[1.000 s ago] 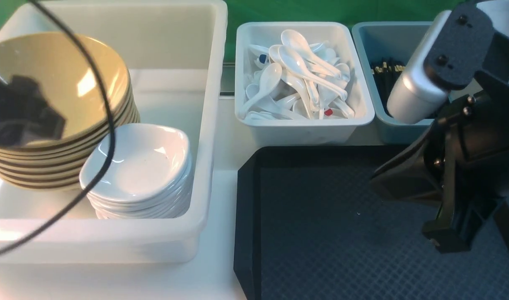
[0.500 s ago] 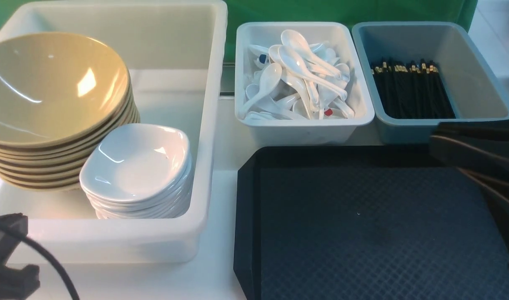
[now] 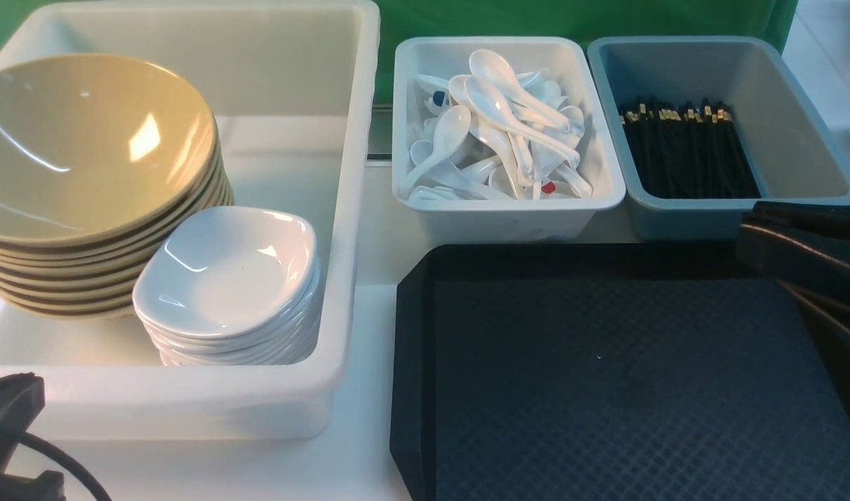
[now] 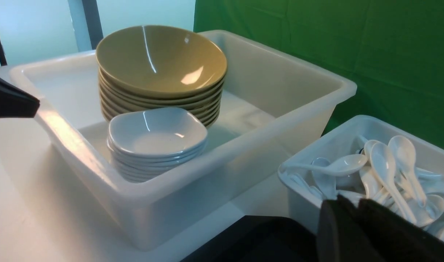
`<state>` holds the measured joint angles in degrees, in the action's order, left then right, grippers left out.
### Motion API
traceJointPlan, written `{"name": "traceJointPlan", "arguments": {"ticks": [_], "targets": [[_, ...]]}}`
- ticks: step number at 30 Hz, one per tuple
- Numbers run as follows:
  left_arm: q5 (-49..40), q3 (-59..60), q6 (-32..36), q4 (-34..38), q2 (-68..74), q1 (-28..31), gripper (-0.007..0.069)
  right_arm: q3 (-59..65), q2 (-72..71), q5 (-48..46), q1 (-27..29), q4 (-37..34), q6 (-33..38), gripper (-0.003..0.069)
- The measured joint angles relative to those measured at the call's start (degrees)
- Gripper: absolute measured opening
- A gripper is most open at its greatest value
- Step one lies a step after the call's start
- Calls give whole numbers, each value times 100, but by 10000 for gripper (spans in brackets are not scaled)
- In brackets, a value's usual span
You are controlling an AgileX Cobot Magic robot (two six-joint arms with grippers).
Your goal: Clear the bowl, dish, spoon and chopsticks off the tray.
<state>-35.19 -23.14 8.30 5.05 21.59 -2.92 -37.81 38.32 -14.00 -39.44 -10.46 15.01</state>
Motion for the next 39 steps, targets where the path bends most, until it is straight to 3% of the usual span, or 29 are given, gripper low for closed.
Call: {"name": "traceJointPlan", "arguments": {"ticks": [14, 16, 19, 21, 24, 25, 30, 34, 39], "targets": [[0, 0, 0, 0, 0, 0, -14, 321, -185, 378, 156, 4, -17, 89], [0, 0, 0, 0, -7, 0, -14, 927, -627, 723, 676, 25, -304, 38], [0, 0, 0, 12, -7, 0, -14, 1495, -1045, 825, 1220, 228, -765, 32], [0, 0, 0, 16, -13, 0, -14, 2360, -1751, 811, 2012, 982, -1501, 31], [0, 0, 0, 16, -13, 0, -14, 2864, -2269, 772, 2497, 1490, -2002, 31], [0, 0, 0, 16, -13, 0, -14, 3334, -2749, 670, 2987, 1789, -2251, 31], [0, 0, 0, 16, -13, 0, -14, 3937, -3663, 301, 4134, 1968, -2606, 31], [-5, 0, 0, 16, -13, 0, -14, 3943, -3879, -24, 4483, 1975, -2631, 31], [-5, 0, 0, 16, -13, 0, -14, 3943, -3898, -427, 4513, 1975, -2592, 31]]}}
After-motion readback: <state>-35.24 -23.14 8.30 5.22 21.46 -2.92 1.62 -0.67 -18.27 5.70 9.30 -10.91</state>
